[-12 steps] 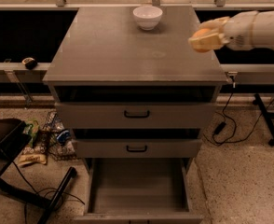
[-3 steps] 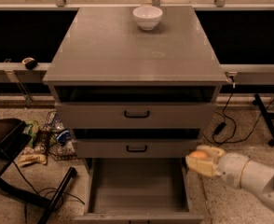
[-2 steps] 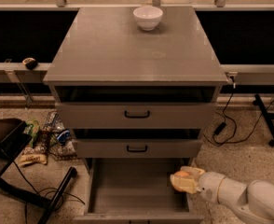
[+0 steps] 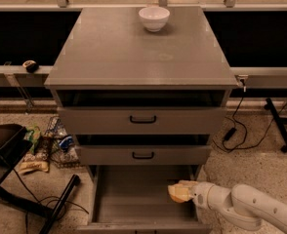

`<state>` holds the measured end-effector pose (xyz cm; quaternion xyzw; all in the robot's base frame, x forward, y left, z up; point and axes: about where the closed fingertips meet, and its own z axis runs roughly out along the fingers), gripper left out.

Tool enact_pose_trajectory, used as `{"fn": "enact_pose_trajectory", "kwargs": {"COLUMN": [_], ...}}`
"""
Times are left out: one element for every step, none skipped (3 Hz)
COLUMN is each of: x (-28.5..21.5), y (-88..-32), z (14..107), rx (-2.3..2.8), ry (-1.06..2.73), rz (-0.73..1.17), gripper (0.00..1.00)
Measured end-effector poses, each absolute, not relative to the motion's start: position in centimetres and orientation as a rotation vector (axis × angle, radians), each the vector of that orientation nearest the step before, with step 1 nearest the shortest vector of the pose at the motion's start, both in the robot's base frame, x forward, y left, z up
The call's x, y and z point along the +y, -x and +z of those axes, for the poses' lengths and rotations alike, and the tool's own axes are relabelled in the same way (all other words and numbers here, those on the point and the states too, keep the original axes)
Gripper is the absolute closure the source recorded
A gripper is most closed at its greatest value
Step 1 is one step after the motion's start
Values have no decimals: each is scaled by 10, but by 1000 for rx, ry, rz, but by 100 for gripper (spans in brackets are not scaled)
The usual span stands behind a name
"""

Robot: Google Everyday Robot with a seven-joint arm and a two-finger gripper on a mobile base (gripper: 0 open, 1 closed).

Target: Place orange into bottom drawer

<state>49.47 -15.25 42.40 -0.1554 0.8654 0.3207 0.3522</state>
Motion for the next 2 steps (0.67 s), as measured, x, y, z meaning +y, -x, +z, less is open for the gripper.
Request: {"fn": "enact_pose_trajectory", "kwargs": {"x": [-149, -142], "y": [-496, -509], "z": [423, 393], "rx": [2243, 2259], "ry": [411, 388], "rz": [834, 890], "gripper": [100, 100]}}
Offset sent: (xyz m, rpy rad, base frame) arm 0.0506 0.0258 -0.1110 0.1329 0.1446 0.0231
